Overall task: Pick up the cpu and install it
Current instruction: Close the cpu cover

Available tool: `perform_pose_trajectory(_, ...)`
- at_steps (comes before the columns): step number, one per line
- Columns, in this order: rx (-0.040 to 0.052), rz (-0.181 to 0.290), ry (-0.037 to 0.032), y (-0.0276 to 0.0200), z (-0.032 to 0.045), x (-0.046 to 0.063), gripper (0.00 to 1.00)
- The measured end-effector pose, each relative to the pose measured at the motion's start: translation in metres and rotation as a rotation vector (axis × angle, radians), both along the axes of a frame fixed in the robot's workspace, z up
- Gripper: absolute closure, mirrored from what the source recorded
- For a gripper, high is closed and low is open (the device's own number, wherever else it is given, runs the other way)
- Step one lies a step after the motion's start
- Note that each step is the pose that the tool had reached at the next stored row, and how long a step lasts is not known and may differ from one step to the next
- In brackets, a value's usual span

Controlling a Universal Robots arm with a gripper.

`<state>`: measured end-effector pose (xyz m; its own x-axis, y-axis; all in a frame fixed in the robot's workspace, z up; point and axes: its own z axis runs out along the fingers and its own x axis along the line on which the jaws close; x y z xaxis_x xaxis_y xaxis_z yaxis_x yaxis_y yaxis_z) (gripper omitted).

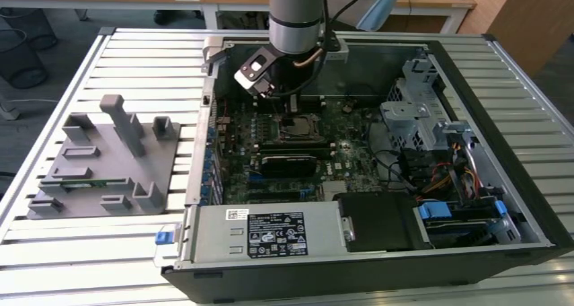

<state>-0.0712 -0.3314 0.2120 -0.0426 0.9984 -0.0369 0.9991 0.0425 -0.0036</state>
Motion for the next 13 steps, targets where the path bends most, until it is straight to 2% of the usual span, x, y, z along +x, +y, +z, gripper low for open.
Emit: perform_pose_trajectory(13, -0.0001, 0.000, 0.0008, -0.0002, -0.0003, 0.016, 0.89)
